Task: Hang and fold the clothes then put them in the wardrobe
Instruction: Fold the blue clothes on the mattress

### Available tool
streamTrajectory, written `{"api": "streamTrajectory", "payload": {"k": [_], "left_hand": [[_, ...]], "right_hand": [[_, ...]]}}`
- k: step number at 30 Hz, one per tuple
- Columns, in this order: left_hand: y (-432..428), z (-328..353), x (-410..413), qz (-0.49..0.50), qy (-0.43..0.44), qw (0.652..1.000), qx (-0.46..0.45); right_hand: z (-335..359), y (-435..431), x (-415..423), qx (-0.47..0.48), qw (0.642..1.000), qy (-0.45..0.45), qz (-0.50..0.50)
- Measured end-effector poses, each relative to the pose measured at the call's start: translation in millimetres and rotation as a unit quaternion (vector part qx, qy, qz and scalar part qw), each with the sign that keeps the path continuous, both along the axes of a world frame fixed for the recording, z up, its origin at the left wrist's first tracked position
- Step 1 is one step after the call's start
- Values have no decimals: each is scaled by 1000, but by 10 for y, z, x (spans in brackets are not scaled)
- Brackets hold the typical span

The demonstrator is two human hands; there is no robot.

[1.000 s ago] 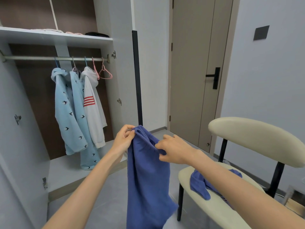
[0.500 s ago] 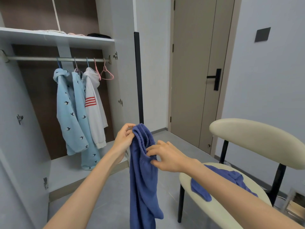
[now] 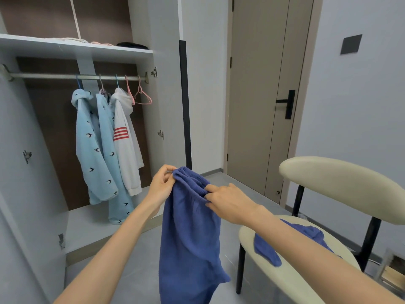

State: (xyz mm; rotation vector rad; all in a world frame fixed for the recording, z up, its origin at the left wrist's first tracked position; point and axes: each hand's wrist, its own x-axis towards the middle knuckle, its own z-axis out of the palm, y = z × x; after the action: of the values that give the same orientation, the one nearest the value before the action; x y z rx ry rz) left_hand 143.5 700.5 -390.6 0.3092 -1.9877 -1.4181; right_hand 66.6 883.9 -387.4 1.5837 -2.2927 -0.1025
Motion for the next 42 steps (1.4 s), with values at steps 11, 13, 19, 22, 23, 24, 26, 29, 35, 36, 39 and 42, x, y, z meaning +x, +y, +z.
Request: {"api": "streamTrajectory", "payload": {"k": [11, 13, 19, 22, 23, 24, 26, 29, 35, 36, 39, 42], "left_hand": [[14, -135, -95, 89, -37, 995, -12], [0, -161, -92, 98, -43, 994, -8], [-15, -191, -118, 94, -96, 991, 23], [0, -117, -111, 55, -100, 989, 89], [2, -88, -105, 40, -97, 989, 106], [4, -56, -92, 23, -89, 988, 122], [5, 8, -65, -17, -71, 988, 139], [-38, 107, -50, -18, -105, 994, 40], [62, 421, -82, -9, -42, 993, -108], [117, 482, -104, -12, -28, 993, -118], [279, 660, -166, -19, 10, 991, -136], [428, 795, -234, -39, 32, 989, -142]], "right_hand": [[-31, 56, 10, -147, 953, -256, 71], [-26, 77, -14, -142, 954, -254, 69], [-42, 61, -19, -128, 975, -168, 67], [28, 41, -59, -135, 978, -159, 27], [75, 30, -90, -145, 977, -158, 9], [129, 16, -126, -154, 976, -157, -10], [244, -21, -191, -163, 976, -139, -39], [408, -74, -258, -164, 980, -98, -50], [733, -123, -457, -245, 953, -158, -83], [784, -126, -499, -252, 949, -169, -86], [914, -54, -572, -274, 940, -186, -76], [1017, 121, -653, -295, 932, -199, -64]]}}
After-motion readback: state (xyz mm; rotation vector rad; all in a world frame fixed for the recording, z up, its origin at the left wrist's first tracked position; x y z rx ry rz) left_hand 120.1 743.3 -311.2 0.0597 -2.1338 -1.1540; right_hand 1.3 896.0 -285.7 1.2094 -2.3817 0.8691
